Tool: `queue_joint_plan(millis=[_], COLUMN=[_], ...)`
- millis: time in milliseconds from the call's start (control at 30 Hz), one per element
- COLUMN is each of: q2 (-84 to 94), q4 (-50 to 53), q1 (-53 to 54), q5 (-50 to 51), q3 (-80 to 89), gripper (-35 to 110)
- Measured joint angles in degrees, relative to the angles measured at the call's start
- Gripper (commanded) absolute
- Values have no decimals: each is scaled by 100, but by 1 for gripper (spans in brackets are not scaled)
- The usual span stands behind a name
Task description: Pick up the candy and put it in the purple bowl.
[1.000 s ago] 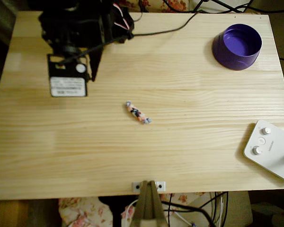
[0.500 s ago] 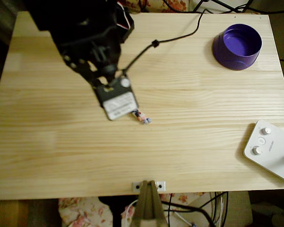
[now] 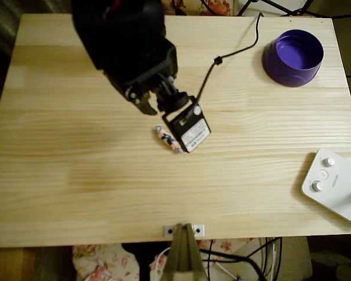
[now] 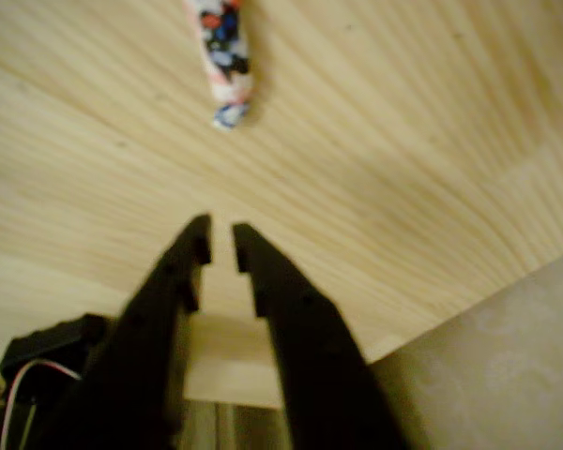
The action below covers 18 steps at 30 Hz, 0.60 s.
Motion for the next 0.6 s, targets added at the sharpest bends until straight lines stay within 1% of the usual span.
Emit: queue_joint_plan(millis=[267,367,600], q2=[-158,-220,-325], q4=[0,0,105], q1=[-123,-167,-325], q5=[114,246,571], q3=[-97,-97,-97], gripper=[16,26,26])
